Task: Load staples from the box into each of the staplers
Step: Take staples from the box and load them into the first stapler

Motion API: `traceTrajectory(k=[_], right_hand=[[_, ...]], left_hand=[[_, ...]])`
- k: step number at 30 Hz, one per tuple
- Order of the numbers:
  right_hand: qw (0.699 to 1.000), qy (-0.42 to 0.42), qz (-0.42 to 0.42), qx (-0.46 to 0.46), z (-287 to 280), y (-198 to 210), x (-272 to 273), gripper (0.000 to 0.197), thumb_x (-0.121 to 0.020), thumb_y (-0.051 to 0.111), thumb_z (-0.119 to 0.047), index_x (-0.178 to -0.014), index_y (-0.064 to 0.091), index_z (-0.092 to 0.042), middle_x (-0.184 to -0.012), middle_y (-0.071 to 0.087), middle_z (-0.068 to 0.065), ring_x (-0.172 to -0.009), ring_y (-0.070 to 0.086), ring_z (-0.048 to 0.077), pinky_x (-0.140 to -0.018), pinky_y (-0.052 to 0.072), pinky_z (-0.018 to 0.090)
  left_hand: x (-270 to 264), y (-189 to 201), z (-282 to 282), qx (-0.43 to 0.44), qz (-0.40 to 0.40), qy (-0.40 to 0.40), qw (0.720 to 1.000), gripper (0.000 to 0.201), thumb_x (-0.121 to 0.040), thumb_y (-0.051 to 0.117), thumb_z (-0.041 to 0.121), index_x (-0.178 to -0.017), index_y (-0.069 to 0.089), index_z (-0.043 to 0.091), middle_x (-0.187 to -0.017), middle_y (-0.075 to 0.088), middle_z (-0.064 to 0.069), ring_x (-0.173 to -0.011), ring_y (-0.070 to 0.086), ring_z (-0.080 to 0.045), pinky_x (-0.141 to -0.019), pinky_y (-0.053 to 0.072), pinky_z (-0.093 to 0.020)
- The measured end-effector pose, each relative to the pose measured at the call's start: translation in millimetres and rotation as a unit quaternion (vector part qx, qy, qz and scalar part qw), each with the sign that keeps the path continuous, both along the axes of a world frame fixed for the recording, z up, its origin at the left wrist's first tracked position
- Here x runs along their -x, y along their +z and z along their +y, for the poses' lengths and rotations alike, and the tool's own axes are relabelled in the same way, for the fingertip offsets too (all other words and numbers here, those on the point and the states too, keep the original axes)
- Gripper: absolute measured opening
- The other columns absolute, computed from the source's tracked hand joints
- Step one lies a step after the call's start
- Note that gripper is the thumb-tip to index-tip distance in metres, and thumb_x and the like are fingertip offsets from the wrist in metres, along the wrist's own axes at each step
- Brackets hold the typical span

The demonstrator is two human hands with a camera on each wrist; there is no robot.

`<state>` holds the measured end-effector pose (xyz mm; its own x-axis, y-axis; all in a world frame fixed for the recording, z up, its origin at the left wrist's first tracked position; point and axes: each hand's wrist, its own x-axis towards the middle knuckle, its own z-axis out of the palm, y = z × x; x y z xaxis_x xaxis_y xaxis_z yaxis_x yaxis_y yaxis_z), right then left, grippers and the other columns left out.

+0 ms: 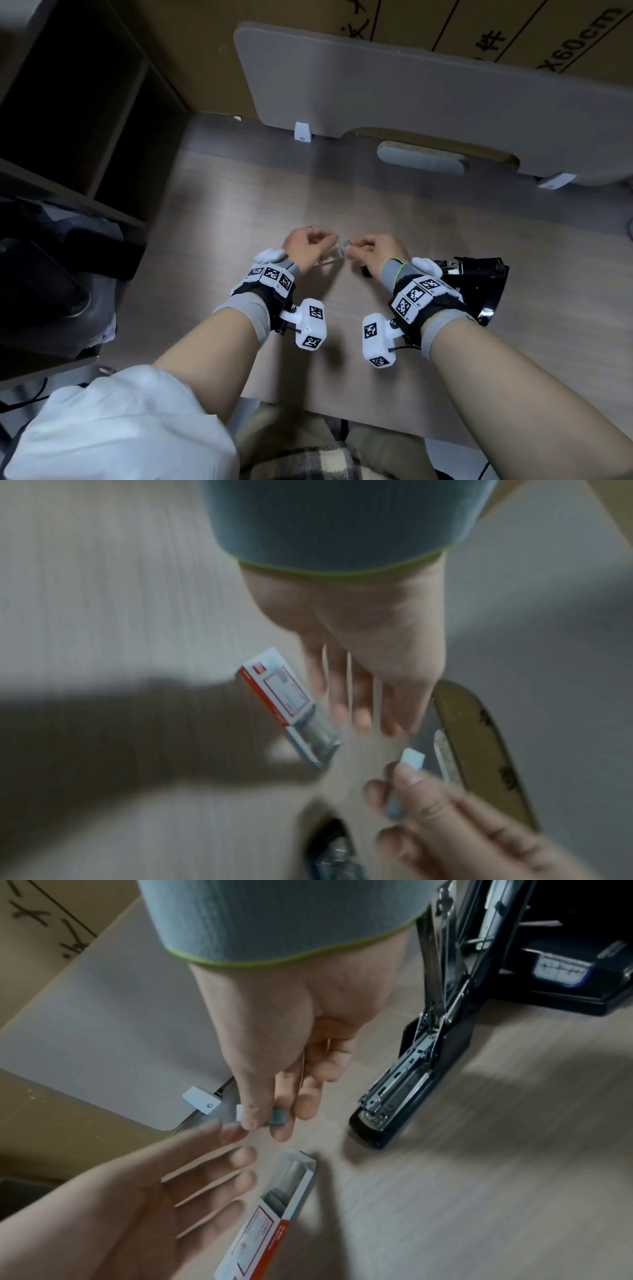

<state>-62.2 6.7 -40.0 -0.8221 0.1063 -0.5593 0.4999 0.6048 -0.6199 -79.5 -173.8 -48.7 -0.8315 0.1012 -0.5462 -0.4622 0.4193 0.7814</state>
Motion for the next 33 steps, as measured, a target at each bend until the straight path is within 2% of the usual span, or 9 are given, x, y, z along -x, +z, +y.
traceTrajectory(k=[2, 6, 10, 12, 16, 21, 27, 30, 33], right_hand=[[1.000, 0.003, -0.013, 0.002, 3.4, 6.3, -0.4, 0.021, -0.072, 0.074, -0.046, -0.068, 0.070, -0.026, -0.069, 0.071, -0.006, -0.061, 0.056, 0.011, -0.065, 0.045, 0.026], [0.999, 0.008, -0.038, 0.005, 13.9, 15.4, -2.9, 0.032, -0.072, 0.075, -0.051, -0.064, 0.067, -0.021, -0.061, 0.070, -0.008, -0.058, 0.056, 0.011, -0.067, 0.049, 0.028], [0.999, -0.009, -0.028, 0.026, 27.1, 23.9, -6.7, 0.031, -0.073, 0.080, -0.043, -0.064, 0.063, -0.020, -0.056, 0.066, -0.009, -0.057, 0.059, 0.011, -0.064, 0.049, 0.025], [1.000, -0.003, -0.014, 0.016, 33.7, 27.8, -9.7, 0.024, -0.079, 0.076, -0.038, -0.068, 0.064, -0.020, -0.058, 0.061, -0.010, -0.058, 0.054, 0.011, -0.063, 0.045, 0.025], [0.999, -0.034, 0.007, 0.007, 47.8, 30.9, -12.3, 0.016, -0.089, 0.059, -0.034, -0.079, 0.058, -0.021, -0.072, 0.072, -0.001, -0.055, 0.055, 0.018, -0.072, 0.052, 0.038], [0.999, -0.045, 0.017, -0.003, 61.1, 31.2, -15.4, 0.013, -0.092, 0.048, -0.021, -0.082, 0.044, -0.026, -0.064, 0.070, -0.005, -0.048, 0.052, 0.015, -0.065, 0.050, 0.035], [1.000, -0.011, 0.001, 0.015, 67.9, 22.2, -17.5, 0.014, -0.092, 0.054, -0.015, -0.082, 0.053, -0.024, -0.063, 0.066, -0.007, -0.051, 0.050, 0.013, -0.073, 0.052, 0.039], [1.000, -0.003, -0.017, 0.000, 71.2, 19.2, -18.1, 0.015, -0.095, 0.052, -0.015, -0.098, 0.067, -0.017, -0.070, 0.066, -0.006, -0.059, 0.054, 0.015, -0.077, 0.049, 0.032], [0.999, 0.007, -0.030, -0.027, 71.1, 26.1, -17.0, 0.022, -0.096, 0.049, -0.015, -0.099, 0.070, -0.020, -0.080, 0.066, -0.003, -0.074, 0.058, 0.019, -0.076, 0.046, 0.028]], left_hand=[[-0.9, 10.2, 9.4, -0.093, -0.052, 0.020, 0.994, 0.023, -0.086, 0.073, 0.029, -0.100, 0.074, 0.011, -0.088, 0.076, -0.005, -0.074, 0.068, -0.013, -0.081, 0.054, -0.035], [-1.2, 18.9, 20.3, -0.132, -0.086, 0.024, 0.987, 0.027, -0.085, 0.075, 0.015, -0.104, 0.067, -0.003, -0.075, 0.068, -0.011, -0.056, 0.060, -0.010, -0.063, 0.048, -0.025], [-1.3, 26.9, 33.1, -0.143, -0.105, 0.013, 0.984, 0.028, -0.089, 0.069, 0.013, -0.110, 0.061, -0.003, -0.078, 0.069, -0.012, -0.058, 0.066, -0.010, -0.051, 0.049, -0.019], [-1.4, 28.9, 39.1, -0.151, -0.099, 0.031, 0.983, 0.026, -0.091, 0.067, 0.012, -0.110, 0.058, -0.003, -0.071, 0.071, -0.007, -0.057, 0.067, -0.012, -0.049, 0.051, -0.020], [-0.8, 27.3, 48.8, -0.135, -0.097, 0.070, 0.984, 0.018, -0.091, 0.066, 0.007, -0.106, 0.056, 0.003, -0.073, 0.068, -0.011, -0.054, 0.063, -0.014, -0.050, 0.052, -0.024], [-8.4, 22.9, 54.3, -0.113, -0.088, 0.056, 0.988, 0.014, -0.090, 0.065, 0.001, -0.103, 0.069, 0.003, -0.078, 0.070, -0.010, -0.054, 0.058, -0.013, -0.048, 0.046, -0.020], [-15.1, 23.1, 69.7, -0.090, -0.098, 0.056, 0.990, 0.020, -0.084, 0.071, 0.003, -0.099, 0.071, 0.015, -0.079, 0.068, -0.008, -0.064, 0.059, -0.013, -0.052, 0.045, -0.018], [-17.6, 20.6, 68.2, -0.096, -0.102, 0.050, 0.989, 0.021, -0.082, 0.075, 0.004, -0.102, 0.071, 0.009, -0.088, 0.072, -0.013, -0.068, 0.066, -0.015, -0.055, 0.051, -0.018], [-19.4, 22.4, 68.2, -0.095, -0.094, 0.033, 0.990, 0.017, -0.080, 0.078, 0.007, -0.095, 0.072, 0.012, -0.096, 0.075, -0.015, -0.076, 0.070, -0.019, -0.059, 0.053, -0.022]])
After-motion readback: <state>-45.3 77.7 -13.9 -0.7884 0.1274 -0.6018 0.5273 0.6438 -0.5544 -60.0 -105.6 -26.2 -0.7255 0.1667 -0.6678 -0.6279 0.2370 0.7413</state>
